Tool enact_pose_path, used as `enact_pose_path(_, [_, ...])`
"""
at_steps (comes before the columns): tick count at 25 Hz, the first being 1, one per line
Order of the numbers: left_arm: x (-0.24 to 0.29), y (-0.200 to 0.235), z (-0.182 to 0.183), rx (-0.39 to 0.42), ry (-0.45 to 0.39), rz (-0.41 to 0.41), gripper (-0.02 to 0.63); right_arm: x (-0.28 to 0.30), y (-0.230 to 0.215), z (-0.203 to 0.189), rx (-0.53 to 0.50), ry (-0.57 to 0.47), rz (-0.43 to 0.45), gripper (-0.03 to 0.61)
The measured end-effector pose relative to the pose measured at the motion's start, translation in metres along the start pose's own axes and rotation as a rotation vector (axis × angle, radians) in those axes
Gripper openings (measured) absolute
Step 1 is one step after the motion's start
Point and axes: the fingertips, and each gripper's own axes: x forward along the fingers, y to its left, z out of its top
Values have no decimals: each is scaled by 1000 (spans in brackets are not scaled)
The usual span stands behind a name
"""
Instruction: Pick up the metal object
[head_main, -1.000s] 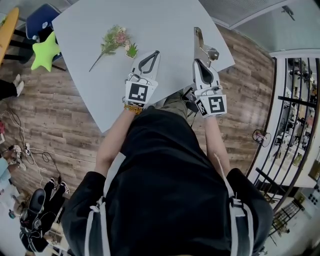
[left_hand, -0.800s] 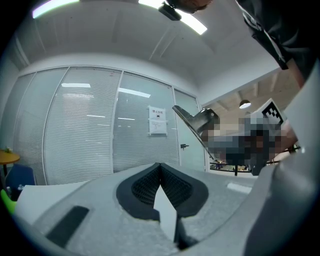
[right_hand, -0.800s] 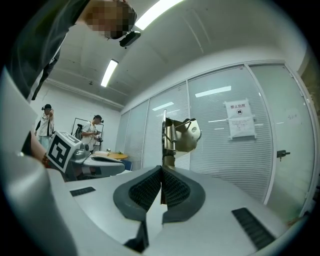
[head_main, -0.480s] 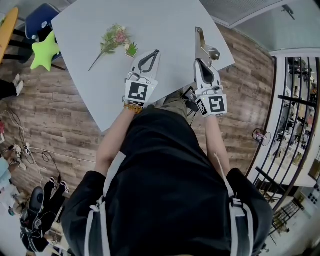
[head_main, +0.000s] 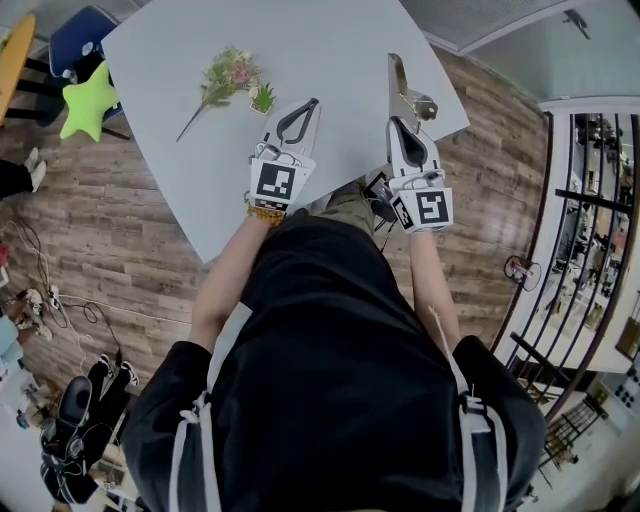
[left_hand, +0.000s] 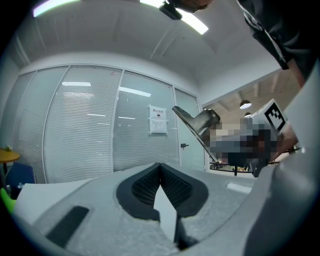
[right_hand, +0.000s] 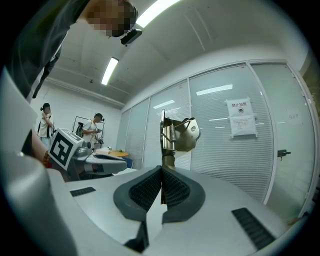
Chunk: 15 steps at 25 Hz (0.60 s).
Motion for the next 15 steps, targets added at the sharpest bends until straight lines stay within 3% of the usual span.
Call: enact_pose_path(15, [2, 4, -3, -1, 6, 0, 5, 7, 3, -7, 3, 18, 18, -2])
